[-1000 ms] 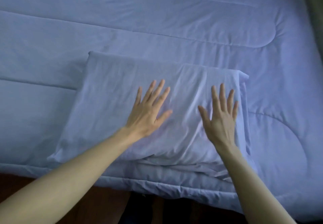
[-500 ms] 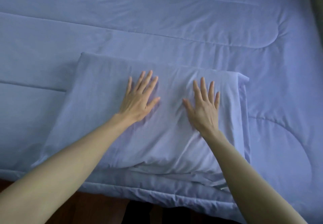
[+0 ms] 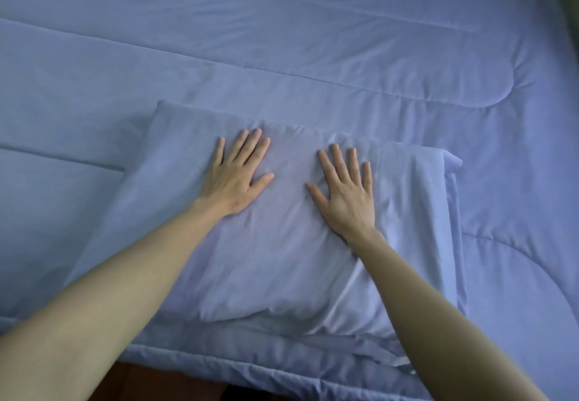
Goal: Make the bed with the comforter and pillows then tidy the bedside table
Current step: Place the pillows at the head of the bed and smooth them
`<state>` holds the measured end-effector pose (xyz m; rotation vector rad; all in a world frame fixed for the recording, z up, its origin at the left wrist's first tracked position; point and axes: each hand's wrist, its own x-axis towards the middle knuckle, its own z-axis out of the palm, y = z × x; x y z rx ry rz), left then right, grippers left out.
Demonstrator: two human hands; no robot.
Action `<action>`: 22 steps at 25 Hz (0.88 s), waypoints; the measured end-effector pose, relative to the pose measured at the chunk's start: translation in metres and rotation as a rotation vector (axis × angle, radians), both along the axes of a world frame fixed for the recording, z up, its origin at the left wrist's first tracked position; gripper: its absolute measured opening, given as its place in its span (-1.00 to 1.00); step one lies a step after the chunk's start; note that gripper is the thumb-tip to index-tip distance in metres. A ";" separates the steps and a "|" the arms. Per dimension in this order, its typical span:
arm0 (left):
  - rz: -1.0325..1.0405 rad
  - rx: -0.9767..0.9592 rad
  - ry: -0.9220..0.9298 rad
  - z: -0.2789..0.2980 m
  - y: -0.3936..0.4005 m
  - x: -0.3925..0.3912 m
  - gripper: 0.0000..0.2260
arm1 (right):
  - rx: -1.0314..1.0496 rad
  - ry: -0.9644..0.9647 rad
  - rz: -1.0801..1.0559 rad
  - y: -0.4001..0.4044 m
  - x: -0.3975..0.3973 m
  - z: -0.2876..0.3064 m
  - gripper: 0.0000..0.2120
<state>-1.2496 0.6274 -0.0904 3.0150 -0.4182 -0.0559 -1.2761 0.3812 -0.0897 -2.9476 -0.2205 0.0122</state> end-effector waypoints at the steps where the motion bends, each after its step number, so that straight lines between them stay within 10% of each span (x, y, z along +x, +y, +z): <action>1: -0.009 -0.018 0.008 0.005 0.002 0.010 -0.32 | 0.005 -0.005 -0.004 -0.004 0.008 0.005 -0.34; 9: 0.000 -0.133 0.011 0.022 0.036 0.063 -0.43 | 0.028 0.179 0.014 -0.070 0.072 0.038 -0.14; 16: 0.140 -0.206 0.137 0.035 0.054 0.082 -0.69 | -0.035 0.217 0.071 -0.090 0.070 0.047 -0.62; 22: 0.184 -0.264 0.034 0.056 0.038 0.058 -0.94 | -0.073 0.220 0.198 -0.094 0.045 0.070 -0.58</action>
